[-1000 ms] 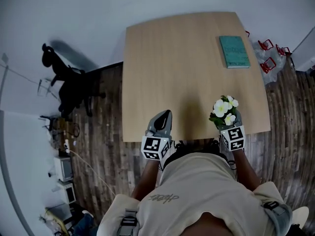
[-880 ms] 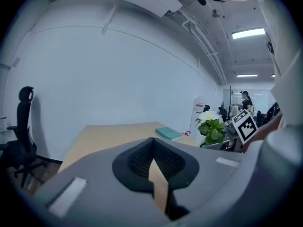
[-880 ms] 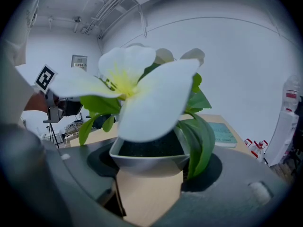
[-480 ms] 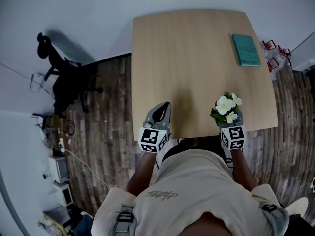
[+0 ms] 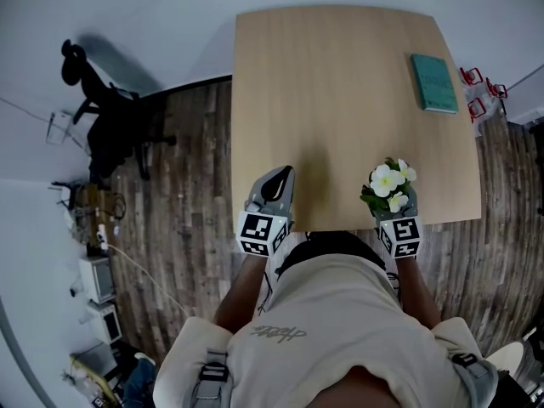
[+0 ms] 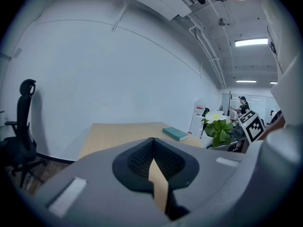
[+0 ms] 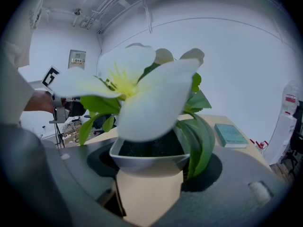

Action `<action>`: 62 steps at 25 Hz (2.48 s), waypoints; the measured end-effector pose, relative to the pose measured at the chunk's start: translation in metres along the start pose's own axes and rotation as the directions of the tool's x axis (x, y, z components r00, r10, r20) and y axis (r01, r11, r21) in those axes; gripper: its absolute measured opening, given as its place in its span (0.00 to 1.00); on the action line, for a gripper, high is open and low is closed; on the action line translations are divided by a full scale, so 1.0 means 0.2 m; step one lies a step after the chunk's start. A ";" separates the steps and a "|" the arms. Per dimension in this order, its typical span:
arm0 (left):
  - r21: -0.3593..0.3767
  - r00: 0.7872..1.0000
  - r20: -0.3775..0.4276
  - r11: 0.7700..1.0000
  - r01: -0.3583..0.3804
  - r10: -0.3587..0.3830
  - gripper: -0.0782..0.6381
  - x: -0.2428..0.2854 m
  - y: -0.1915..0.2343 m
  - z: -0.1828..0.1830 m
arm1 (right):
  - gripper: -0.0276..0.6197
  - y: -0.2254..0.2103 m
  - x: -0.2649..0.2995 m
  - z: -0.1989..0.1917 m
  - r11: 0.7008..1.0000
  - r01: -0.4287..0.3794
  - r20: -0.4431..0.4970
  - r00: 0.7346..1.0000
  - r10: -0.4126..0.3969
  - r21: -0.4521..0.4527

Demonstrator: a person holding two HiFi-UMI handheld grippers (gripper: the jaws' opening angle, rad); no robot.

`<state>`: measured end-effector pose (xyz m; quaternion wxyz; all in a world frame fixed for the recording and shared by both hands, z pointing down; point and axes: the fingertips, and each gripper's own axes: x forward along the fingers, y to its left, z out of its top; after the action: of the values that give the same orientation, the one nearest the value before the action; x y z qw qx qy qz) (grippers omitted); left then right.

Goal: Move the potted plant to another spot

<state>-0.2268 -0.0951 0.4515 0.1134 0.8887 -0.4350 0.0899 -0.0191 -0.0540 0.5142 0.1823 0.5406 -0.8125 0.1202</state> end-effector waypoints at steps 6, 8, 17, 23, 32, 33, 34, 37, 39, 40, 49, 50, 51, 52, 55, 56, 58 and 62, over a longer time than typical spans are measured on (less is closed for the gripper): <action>-0.032 0.998 -0.025 0.998 -0.051 0.051 0.13 -0.05 -0.02 0.00 | 0.57 0.00 0.05 -0.03 0.998 -0.062 0.015 0.998 0.062 0.017; -0.035 0.996 -0.040 0.996 -0.085 0.084 0.13 -0.07 0.00 0.00 | 0.57 0.00 0.07 -0.04 0.996 -0.085 0.026 0.996 0.085 0.023; -0.073 0.966 -0.039 0.963 -0.258 0.256 0.13 -0.13 0.10 0.09 | 0.57 -0.03 0.18 -0.09 0.985 -0.161 0.036 0.986 0.163 -0.053; -0.077 0.958 -0.043 0.955 -0.288 0.285 0.13 -0.17 0.12 0.06 | 0.57 0.00 0.29 -0.11 0.973 -0.219 0.012 0.975 0.220 -0.067; -0.086 0.957 -0.012 0.953 -0.291 0.291 0.13 -0.35 0.34 -0.01 | 0.57 0.23 0.42 -0.07 0.970 -0.228 -0.037 0.973 0.226 -0.084; -0.082 0.958 -0.005 0.955 -0.285 0.285 0.13 -0.36 0.37 0.00 | 0.57 0.26 0.44 -0.06 0.971 -0.224 -0.041 0.974 0.221 -0.080; -0.078 0.961 0.002 0.958 -0.277 0.278 0.13 -0.38 0.41 0.01 | 0.57 0.30 0.46 -0.05 0.973 -0.219 -0.043 0.975 0.216 -0.077; -0.069 0.966 0.010 0.964 -0.257 0.258 0.13 -0.44 0.53 0.01 | 0.57 0.45 0.52 -0.02 0.975 -0.215 -0.036 0.976 0.213 -0.063; -0.062 0.967 0.002 0.965 -0.255 0.255 0.13 -0.49 0.62 -0.01 | 0.57 0.55 0.57 0.00 0.975 -0.216 -0.036 0.976 0.214 -0.048; -0.054 0.967 -0.003 0.966 -0.254 0.254 0.13 -0.52 0.66 -0.02 | 0.57 0.59 0.60 0.01 0.976 -0.216 -0.039 0.976 0.215 -0.040; -0.042 0.979 -0.029 0.979 -0.201 0.200 0.13 -0.68 0.97 -0.08 | 0.57 0.98 0.90 0.03 0.973 -0.211 -0.053 0.977 0.207 -0.088; -0.045 0.980 -0.037 0.980 -0.196 0.195 0.13 -0.69 1.00 -0.10 | 0.57 1.02 0.94 0.03 0.973 -0.210 -0.054 0.977 0.206 -0.093; -0.049 0.981 -0.044 0.980 -0.193 0.191 0.13 -0.71 1.03 -0.11 | 0.57 1.05 0.97 0.03 0.973 -0.211 -0.058 0.977 0.206 -0.095; -0.055 0.981 -0.048 0.980 -0.192 0.190 0.13 -0.72 1.07 -0.12 | 0.57 1.08 1.01 0.03 0.972 -0.213 -0.063 0.976 0.207 -0.098; -0.070 0.980 -0.057 0.979 -0.193 0.189 0.13 -0.75 1.16 -0.15 | 0.57 1.14 1.11 0.03 0.971 -0.212 -0.079 0.976 0.204 -0.111; -0.072 0.980 -0.061 0.979 -0.192 0.187 0.13 -0.76 1.18 -0.16 | 0.57 1.15 1.14 0.02 0.972 -0.209 -0.083 0.976 0.200 -0.110; -0.070 0.981 -0.069 0.980 -0.185 0.180 0.13 -0.76 1.19 -0.18 | 0.57 1.15 1.18 -0.02 0.973 -0.204 -0.097 0.976 0.195 -0.104; -0.068 0.982 -0.081 0.982 -0.176 0.171 0.13 -0.77 1.24 -0.20 | 0.57 1.18 1.27 -0.07 0.969 -0.218 -0.118 0.972 0.205 -0.116</action>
<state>-0.5187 -0.1156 0.4797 0.1546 0.8385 -0.5094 0.1161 -0.3226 -0.1697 0.6351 0.2452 0.4309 -0.8609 0.1145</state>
